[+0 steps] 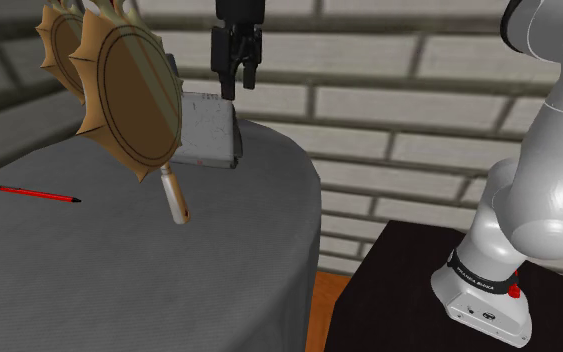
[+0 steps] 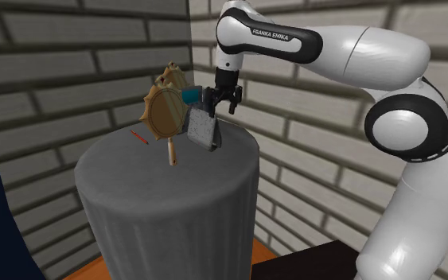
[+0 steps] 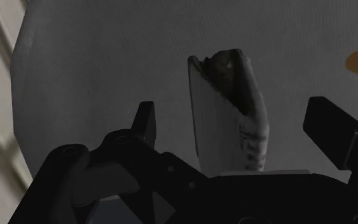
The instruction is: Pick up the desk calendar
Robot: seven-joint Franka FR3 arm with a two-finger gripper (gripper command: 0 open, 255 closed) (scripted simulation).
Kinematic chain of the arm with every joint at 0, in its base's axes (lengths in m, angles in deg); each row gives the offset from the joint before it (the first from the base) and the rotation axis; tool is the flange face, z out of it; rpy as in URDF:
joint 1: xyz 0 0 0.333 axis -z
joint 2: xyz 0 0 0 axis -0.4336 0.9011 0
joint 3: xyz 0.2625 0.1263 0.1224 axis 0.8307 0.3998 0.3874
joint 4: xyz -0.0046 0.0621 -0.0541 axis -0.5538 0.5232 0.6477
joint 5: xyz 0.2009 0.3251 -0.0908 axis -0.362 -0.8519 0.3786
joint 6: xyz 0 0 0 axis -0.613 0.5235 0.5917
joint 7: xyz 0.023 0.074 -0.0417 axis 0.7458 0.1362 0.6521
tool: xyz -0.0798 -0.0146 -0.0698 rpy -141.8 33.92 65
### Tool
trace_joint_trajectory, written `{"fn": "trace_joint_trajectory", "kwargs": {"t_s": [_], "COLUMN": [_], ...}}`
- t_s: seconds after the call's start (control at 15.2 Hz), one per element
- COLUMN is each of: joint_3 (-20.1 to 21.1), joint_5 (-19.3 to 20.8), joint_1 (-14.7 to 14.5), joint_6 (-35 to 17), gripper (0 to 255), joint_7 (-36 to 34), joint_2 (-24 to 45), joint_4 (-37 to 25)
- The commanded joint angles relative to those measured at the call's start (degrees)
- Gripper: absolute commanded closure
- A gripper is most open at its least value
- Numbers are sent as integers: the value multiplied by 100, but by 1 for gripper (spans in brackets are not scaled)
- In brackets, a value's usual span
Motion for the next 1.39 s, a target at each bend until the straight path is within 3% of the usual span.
{"fn": "trace_joint_trajectory", "kwargs": {"t_s": [0.0, 0.59, 0.66, 1.32], "joint_3": [119, 86, 82, 89], "joint_5": [92, -3, -6, 7], "joint_1": [-134, -87, -82, -91], "joint_6": [153, -545, -538, -457], "gripper": [0, 0, 255, 255], "joint_7": [-28, 78, 87, 66], "joint_2": [364, 55, 49, 88], "joint_4": [-570, 431, 431, 311]}}
